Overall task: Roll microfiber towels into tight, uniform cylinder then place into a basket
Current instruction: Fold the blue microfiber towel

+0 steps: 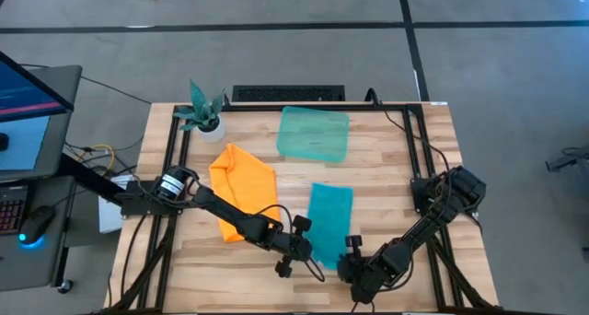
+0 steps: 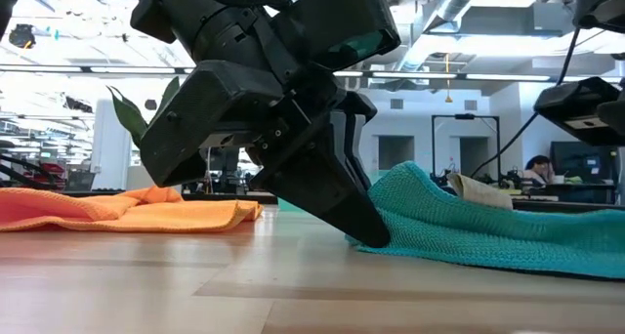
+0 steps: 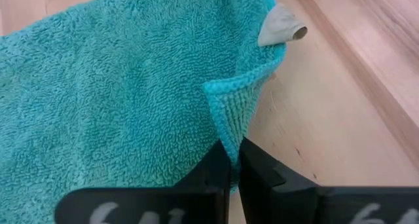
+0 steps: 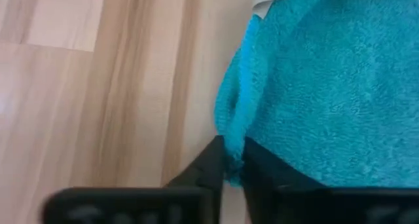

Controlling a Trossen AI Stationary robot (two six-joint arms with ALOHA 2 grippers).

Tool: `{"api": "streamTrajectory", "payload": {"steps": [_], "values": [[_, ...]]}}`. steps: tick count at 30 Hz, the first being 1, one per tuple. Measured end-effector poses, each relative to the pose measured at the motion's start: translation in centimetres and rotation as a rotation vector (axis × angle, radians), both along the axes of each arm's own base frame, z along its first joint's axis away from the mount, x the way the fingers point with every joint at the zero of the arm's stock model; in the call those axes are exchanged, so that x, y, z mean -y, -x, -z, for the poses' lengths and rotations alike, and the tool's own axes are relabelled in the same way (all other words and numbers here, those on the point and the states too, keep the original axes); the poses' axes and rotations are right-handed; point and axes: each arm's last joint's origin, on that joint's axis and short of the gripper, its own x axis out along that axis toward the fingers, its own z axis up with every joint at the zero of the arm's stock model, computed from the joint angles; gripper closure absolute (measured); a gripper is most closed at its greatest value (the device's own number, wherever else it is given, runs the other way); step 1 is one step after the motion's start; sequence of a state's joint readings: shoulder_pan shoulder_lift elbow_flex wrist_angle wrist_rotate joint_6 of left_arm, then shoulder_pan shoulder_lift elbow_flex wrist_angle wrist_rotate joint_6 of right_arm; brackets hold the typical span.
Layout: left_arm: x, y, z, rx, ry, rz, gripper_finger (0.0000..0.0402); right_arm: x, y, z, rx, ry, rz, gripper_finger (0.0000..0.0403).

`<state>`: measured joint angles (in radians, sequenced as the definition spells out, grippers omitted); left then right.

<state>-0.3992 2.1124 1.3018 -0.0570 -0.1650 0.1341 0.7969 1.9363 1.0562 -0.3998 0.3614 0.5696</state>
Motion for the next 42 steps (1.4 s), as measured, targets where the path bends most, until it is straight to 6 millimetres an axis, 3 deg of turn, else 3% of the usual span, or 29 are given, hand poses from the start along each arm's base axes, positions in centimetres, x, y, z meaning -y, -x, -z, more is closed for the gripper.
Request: {"api": "streamTrajectory", "payload": {"steps": [3,9,14,22,35,42], "values": [[0.0,0.0,0.0,-0.003,-0.001,0.0,0.0395,-0.3,-0.3,-0.6,-0.018,0.028,-0.043,0.0388],[0.0,0.1,-0.2,-0.041,-0.022,-0.004,0.0395,-1.5,-1.2,-2.3,-0.024,0.024,-0.052,0.0376],[0.5,0.0,-1.3,-0.112,-0.028,-0.026,0.0395,-2.1,-1.0,-3.1,-0.014,0.041,-0.063,0.0394],[2.6,0.8,-3.0,-0.177,-0.122,-0.019,0.0395,-2.9,-1.3,-4.3,0.038,0.034,-0.062,0.0389],[7.4,2.8,-7.3,-0.18,-0.218,-0.039,0.0395,-5.0,-1.2,-7.1,0.121,0.028,-0.083,0.0395],[8.2,3.5,-7.6,-0.155,-0.303,-0.051,0.0395,-4.8,-1.3,-7.7,0.185,0.129,-0.048,0.0385]]}}
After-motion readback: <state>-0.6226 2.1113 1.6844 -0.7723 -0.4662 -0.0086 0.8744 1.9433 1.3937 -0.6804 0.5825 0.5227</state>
